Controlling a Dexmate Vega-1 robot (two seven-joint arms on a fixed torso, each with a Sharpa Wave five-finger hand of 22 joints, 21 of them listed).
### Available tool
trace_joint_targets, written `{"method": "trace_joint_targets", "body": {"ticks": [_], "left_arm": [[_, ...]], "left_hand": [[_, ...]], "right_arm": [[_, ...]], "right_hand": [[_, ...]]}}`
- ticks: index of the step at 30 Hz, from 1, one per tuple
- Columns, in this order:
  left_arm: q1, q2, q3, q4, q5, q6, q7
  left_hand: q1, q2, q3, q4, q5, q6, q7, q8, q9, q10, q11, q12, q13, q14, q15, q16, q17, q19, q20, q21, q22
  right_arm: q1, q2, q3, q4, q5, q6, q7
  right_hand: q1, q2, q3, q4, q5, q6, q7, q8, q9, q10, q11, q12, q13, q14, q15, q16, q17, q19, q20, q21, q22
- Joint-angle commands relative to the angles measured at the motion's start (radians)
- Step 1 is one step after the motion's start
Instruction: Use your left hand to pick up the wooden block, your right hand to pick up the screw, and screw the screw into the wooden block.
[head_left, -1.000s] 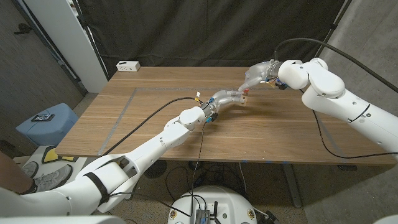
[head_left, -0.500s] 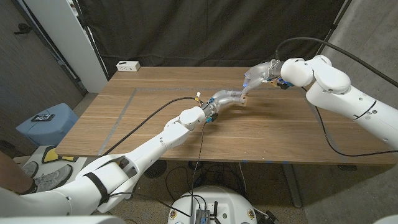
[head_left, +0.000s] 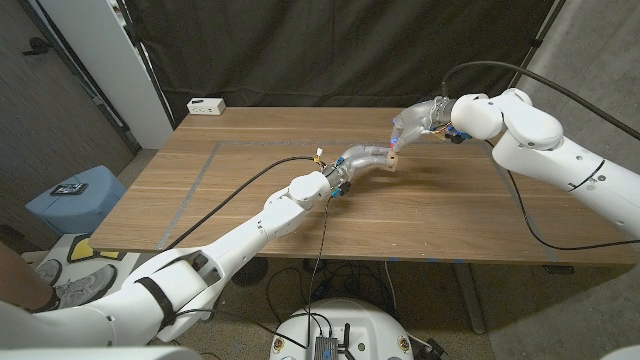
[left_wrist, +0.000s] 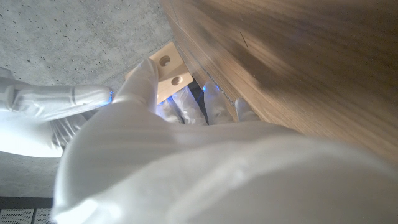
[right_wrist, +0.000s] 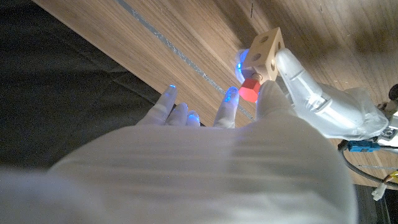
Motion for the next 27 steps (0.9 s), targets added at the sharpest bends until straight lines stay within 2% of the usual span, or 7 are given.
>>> {"method": "trace_joint_targets", "body": {"ticks": [1,9,18,19,27], "left_arm": [[-0.008,-0.005,0.001,0.014,0.001,-0.007,-0.004],[-0.010,-0.007,0.002,0.018,-0.001,-0.006,-0.007],[-0.012,-0.010,0.002,0.023,-0.001,-0.008,-0.008],[-0.012,-0.010,0.002,0.023,-0.001,-0.008,-0.008],[-0.014,-0.010,0.003,0.024,-0.001,-0.006,-0.011]], "left_hand": [[-0.009,0.027,0.074,0.070,0.008,0.030,0.013,0.006,0.005,0.009,0.002,0.002,0.030,0.003,-0.040,0.008,0.002,0.005,0.000,0.009,0.006],[-0.007,0.027,0.075,0.069,0.008,0.029,0.016,0.006,0.005,0.009,0.002,0.002,0.030,0.004,-0.041,0.008,0.002,0.005,0.000,0.008,0.006],[-0.009,0.028,0.075,0.069,0.008,0.029,0.015,0.006,0.005,0.010,0.001,0.003,0.030,0.003,-0.040,0.008,0.002,0.005,0.000,0.008,0.006],[-0.009,0.027,0.074,0.070,0.008,0.029,0.016,0.006,0.005,0.009,0.002,0.002,0.030,0.003,-0.040,0.008,0.002,0.005,0.000,0.008,0.006],[-0.009,0.027,0.076,0.069,0.008,0.029,0.015,0.006,0.005,0.009,0.002,0.002,0.030,0.003,-0.040,0.008,0.002,0.005,0.000,0.008,0.006]], "right_arm": [[0.001,0.006,-0.002,0.011,-0.003,0.009,-0.015],[0.001,0.009,-0.002,0.016,0.000,0.011,-0.021],[0.004,0.016,-0.005,0.029,0.003,0.021,-0.034],[0.005,0.016,-0.005,0.029,0.003,0.021,-0.034],[-0.002,0.017,-0.004,0.029,-0.001,0.017,-0.051]], "right_hand": [[0.014,0.000,0.012,0.001,-0.005,0.028,-0.001,0.013,0.005,0.007,-0.009,0.008,0.003,0.007,-0.005,0.007,0.001,0.010,-0.005,0.003,0.000],[0.018,0.004,0.014,0.005,-0.012,0.073,0.005,0.033,0.007,0.022,-0.014,0.012,0.003,0.020,-0.011,0.012,0.002,0.021,-0.007,0.005,0.000],[0.028,0.007,0.017,0.006,-0.016,0.113,0.010,0.051,0.008,0.042,-0.028,0.017,0.002,0.034,-0.021,0.017,0.003,0.033,-0.013,0.007,0.000],[0.030,0.009,0.018,0.005,-0.016,0.118,0.009,0.053,0.008,0.048,-0.040,0.018,0.002,0.036,-0.022,0.017,0.003,0.036,-0.013,0.007,0.000],[0.040,0.011,0.021,0.006,-0.018,0.164,0.011,0.071,0.007,0.072,-0.046,0.023,0.001,0.055,-0.034,0.022,0.002,0.054,-0.021,0.010,0.000]]}}
